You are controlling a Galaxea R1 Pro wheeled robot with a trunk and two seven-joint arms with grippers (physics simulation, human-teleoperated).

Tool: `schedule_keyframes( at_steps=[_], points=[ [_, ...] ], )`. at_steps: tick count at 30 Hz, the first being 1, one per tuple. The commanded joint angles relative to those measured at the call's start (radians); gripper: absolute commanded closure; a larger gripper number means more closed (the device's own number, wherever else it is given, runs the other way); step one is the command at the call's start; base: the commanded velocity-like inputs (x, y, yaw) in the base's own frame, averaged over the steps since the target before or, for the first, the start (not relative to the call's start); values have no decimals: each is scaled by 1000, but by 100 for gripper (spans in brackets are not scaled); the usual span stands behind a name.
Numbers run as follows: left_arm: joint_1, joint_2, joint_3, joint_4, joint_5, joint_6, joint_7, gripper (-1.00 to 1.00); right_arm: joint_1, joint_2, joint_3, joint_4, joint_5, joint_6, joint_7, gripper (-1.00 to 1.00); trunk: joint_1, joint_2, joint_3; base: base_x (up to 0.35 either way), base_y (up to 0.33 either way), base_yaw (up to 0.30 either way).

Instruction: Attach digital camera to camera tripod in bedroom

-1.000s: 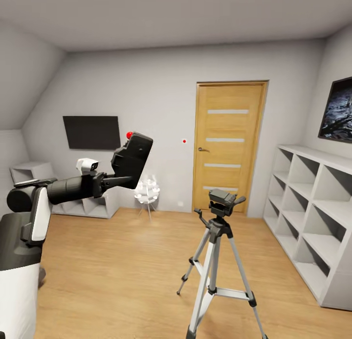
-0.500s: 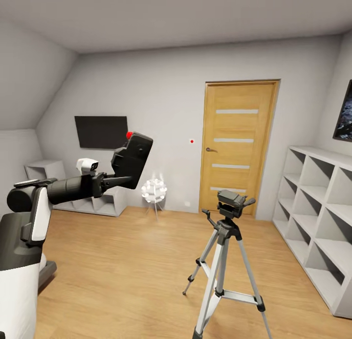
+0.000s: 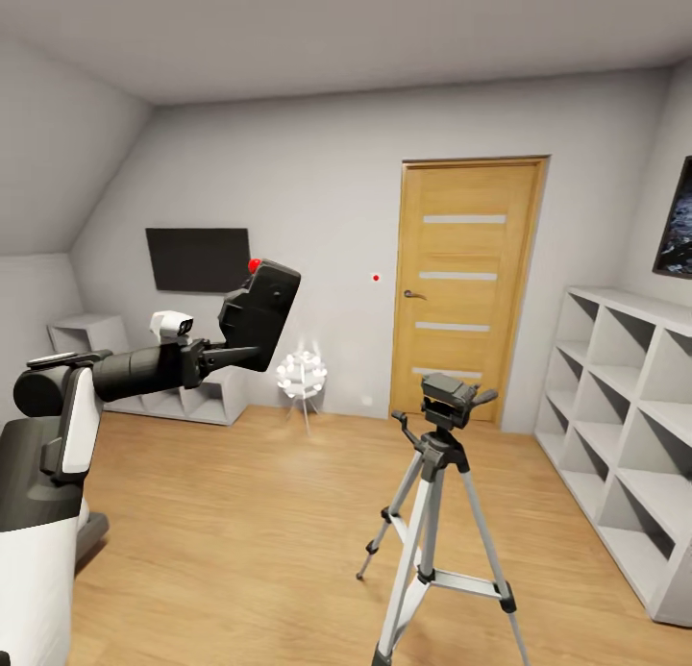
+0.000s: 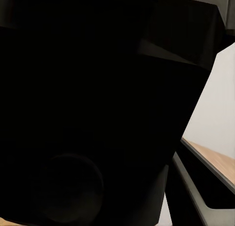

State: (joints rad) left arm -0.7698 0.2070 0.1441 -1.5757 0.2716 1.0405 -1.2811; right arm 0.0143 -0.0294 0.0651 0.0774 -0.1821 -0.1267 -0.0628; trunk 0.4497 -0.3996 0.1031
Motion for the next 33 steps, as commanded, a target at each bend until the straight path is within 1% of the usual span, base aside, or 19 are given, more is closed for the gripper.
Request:
schedule_keyframes(
  at_steps=[1,11,20,25,33],
  points=[
    [0,0,0,0,1,7,-3,100,0,0,7,2,-9,-5,0,-100,0,0,0,0,-99,0],
    [0,0,0,0,1,7,-3,100,0,0,7,2,-9,-6,0,-100,0,0,0,0,-118,0],
    [0,0,0,0,1,7,-3,100,0,0,7,2,-9,-6,0,-100,0,0,0,0,-25,19],
    [0,0,0,0,1,7,-3,100,0,0,7,1,-9,-6,0,-100,0,0,0,0,-4,175],
    [0,0,0,0,1,7,-3,100,0,0,7,1,-9,-6,0,-100,0,0,0,0,-1,255]
  ],
)
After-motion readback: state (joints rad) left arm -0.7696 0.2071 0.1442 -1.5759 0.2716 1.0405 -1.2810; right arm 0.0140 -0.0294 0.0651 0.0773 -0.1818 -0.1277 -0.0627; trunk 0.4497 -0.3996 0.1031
